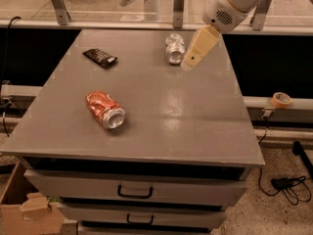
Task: Place 7up can upright
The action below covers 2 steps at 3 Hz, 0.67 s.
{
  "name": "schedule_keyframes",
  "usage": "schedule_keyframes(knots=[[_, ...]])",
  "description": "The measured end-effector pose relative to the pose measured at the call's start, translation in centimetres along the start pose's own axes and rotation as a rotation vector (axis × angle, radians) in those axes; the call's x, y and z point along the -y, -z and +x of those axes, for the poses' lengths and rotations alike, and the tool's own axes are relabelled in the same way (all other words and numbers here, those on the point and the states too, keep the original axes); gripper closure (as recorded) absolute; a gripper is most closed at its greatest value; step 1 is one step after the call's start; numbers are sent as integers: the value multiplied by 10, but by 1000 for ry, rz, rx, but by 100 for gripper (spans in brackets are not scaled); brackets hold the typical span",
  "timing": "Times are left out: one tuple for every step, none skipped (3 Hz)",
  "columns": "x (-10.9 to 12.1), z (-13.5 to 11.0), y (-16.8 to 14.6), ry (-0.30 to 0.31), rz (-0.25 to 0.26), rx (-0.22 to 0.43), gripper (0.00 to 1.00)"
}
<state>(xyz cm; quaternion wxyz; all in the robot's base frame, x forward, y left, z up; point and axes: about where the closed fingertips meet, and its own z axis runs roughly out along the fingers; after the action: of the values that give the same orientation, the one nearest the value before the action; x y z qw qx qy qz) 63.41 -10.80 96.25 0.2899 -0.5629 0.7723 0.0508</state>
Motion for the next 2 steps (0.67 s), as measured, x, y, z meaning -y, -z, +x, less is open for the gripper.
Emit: schedule_keyframes(knots=[[31,-24,-32,-77,42,74,0],[76,-46,-70,-233,115,112,0]])
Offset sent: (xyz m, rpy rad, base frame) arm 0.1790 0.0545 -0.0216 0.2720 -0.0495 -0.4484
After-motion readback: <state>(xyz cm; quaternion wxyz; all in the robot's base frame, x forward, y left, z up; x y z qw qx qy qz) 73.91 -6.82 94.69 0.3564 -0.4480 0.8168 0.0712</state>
